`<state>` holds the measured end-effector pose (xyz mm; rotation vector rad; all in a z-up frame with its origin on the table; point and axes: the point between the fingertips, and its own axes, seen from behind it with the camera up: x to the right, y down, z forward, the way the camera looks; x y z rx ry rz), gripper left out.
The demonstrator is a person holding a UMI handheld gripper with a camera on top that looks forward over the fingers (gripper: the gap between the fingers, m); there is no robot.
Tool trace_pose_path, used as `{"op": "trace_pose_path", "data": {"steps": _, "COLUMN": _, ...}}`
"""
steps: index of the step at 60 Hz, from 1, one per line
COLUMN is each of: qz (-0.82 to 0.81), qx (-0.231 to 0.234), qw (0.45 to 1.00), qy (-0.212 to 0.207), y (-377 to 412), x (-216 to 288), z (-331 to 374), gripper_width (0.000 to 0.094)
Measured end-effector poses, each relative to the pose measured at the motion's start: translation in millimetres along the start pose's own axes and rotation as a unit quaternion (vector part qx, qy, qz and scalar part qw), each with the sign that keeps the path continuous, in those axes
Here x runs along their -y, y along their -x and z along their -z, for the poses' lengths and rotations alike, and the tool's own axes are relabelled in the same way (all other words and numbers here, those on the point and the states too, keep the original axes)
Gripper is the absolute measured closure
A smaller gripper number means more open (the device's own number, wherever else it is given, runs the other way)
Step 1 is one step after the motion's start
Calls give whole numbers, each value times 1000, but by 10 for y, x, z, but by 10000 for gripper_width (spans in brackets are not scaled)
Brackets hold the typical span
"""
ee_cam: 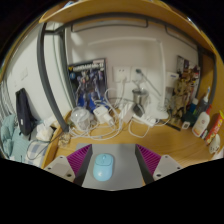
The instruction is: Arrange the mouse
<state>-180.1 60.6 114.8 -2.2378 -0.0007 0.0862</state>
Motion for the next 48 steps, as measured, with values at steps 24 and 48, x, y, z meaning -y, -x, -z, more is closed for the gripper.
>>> {"op": "trace_pose_path", "data": {"steps": 24, "qz": -16, "qx": -13, "qw": 998, "qy": -56, "y": -823, "x": 512, "z": 1571, "gripper_width": 79}}
{"op": "trace_pose_path", "data": {"steps": 48, "qz": -22, "qx": -22, "qw": 998, "qy": -60, "y": -1567, "x": 14, "z": 2337, "gripper_width": 84}}
